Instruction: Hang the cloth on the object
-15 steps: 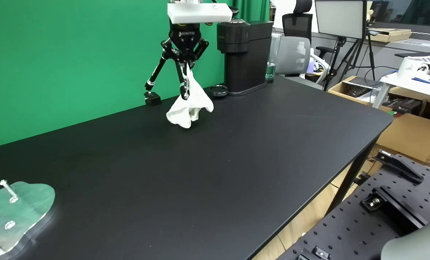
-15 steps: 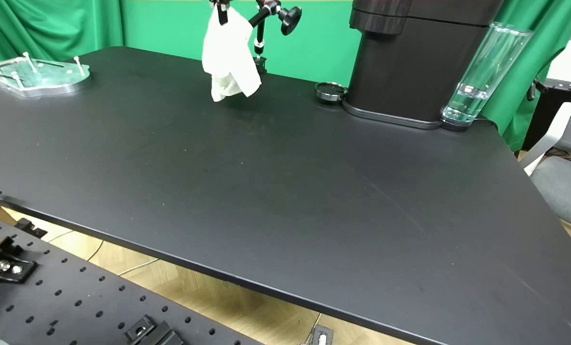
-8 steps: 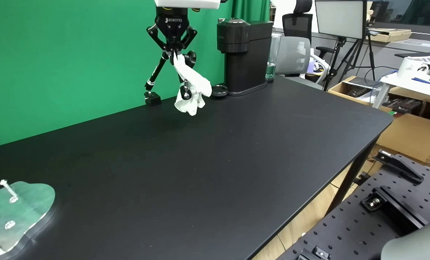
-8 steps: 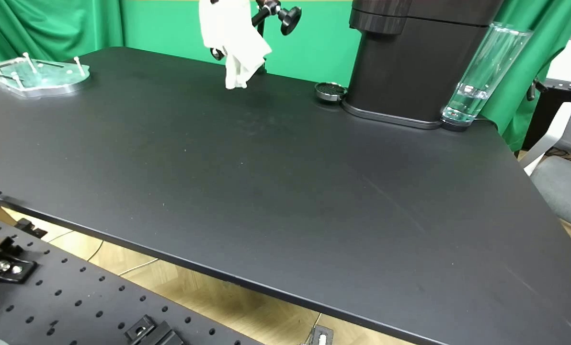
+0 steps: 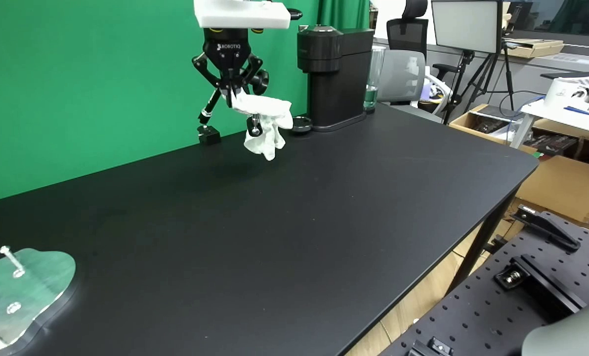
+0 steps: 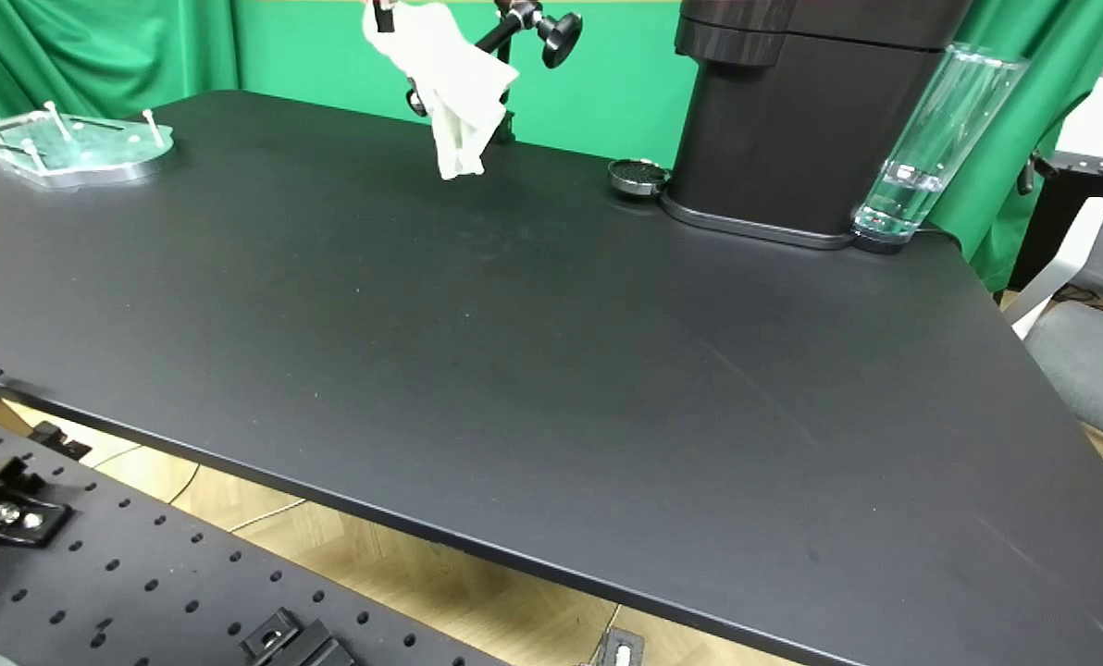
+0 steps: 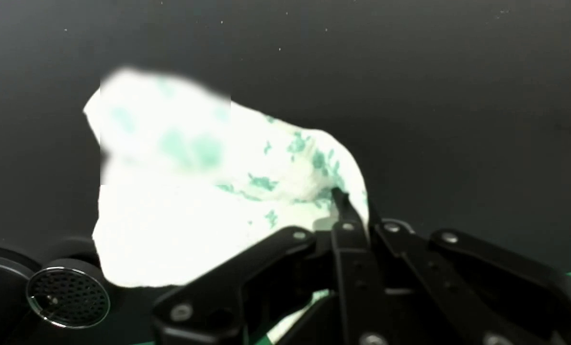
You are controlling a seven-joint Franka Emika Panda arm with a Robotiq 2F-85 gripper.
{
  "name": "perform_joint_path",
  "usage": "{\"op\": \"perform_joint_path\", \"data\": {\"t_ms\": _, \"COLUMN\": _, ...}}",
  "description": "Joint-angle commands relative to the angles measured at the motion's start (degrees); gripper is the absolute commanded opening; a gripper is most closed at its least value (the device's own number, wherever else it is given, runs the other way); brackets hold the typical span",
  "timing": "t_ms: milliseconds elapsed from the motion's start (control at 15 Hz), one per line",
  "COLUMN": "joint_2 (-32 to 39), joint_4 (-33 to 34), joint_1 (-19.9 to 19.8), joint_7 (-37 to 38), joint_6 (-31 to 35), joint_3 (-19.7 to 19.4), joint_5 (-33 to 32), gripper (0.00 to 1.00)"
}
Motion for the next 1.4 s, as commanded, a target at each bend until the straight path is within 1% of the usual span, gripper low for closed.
{"op": "perform_joint_path", "data": {"t_ms": 0, "joint_2": 0.03, "joint_4": 0.39, "joint_1": 0.19, "joint_7": 3.58, "joint_6": -2.39, "joint_3": 0.58, "joint_5": -1.76, "gripper": 0.01}}
{"op": "perform_joint_path", "data": {"t_ms": 67, "joint_2": 0.1, "joint_4": 0.48, "joint_1": 0.35, "joint_7": 4.15, "joint_6": -3.24, "joint_3": 0.5, "joint_5": -2.15, "gripper": 0.01}}
{"op": "perform_joint_path", "data": {"t_ms": 133, "joint_2": 0.09, "joint_4": 0.54, "joint_1": 0.37, "joint_7": 4.56, "joint_6": -4.08, "joint_3": 0.57, "joint_5": -2.04, "gripper": 0.16}}
{"op": "perform_joint_path", "data": {"t_ms": 200, "joint_2": 0.07, "joint_4": 0.71, "joint_1": 0.32, "joint_7": 4.4, "joint_6": -5.3, "joint_3": 0.66, "joint_5": -2.24, "gripper": 0.28}}
{"op": "perform_joint_path", "data": {"t_ms": 267, "joint_2": 0.08, "joint_4": 0.79, "joint_1": 0.3, "joint_7": 4.64, "joint_6": -5.97, "joint_3": 0.74, "joint_5": -2.23, "gripper": 0.32}}
{"op": "perform_joint_path", "data": {"t_ms": 333, "joint_2": 0.1, "joint_4": 0.88, "joint_1": 0.28, "joint_7": 4.72, "joint_6": -6.59, "joint_3": 0.78, "joint_5": -2.33, "gripper": 0.41}}
{"op": "perform_joint_path", "data": {"t_ms": 667, "joint_2": 0.16, "joint_4": 1.17, "joint_1": 0.22, "joint_7": 4.77, "joint_6": -8.6, "joint_3": 0.97, "joint_5": -2.52, "gripper": 0.74}}
{"op": "perform_joint_path", "data": {"t_ms": 867, "joint_2": 0.19, "joint_4": 1.28, "joint_1": 0.16, "joint_7": 4.53, "joint_6": -9.18, "joint_3": 1.06, "joint_5": -2.5, "gripper": 0.95}}
{"op": "perform_joint_path", "data": {"t_ms": 933, "joint_2": 0.19, "joint_4": 1.29, "joint_1": 0.16, "joint_7": 4.47, "joint_6": -9.29, "joint_3": 1.08, "joint_5": -2.52, "gripper": 0.99}}
{"op": "perform_joint_path", "data": {"t_ms": 1000, "joint_2": 0.21, "joint_4": 1.35, "joint_1": 0.1, "joint_7": 4.23, "joint_6": -9.53, "joint_3": 1.14, "joint_5": -2.44, "gripper": 1.0}}
{"op": "perform_joint_path", "data": {"t_ms": 1133, "joint_2": 0.22, "joint_4": 1.37, "joint_1": 0.08, "joint_7": 4.1, "joint_6": -9.66, "joint_3": 1.22, "joint_5": -2.41, "gripper": 1.0}}
{"op": "perform_joint_path", "data": {"t_ms": 1333, "joint_2": 0.21, "joint_4": 1.74, "joint_1": 0.04, "joint_7": 3.37, "joint_6": -11.72, "joint_3": 1.3, "joint_5": -2.96, "gripper": 1.0}}
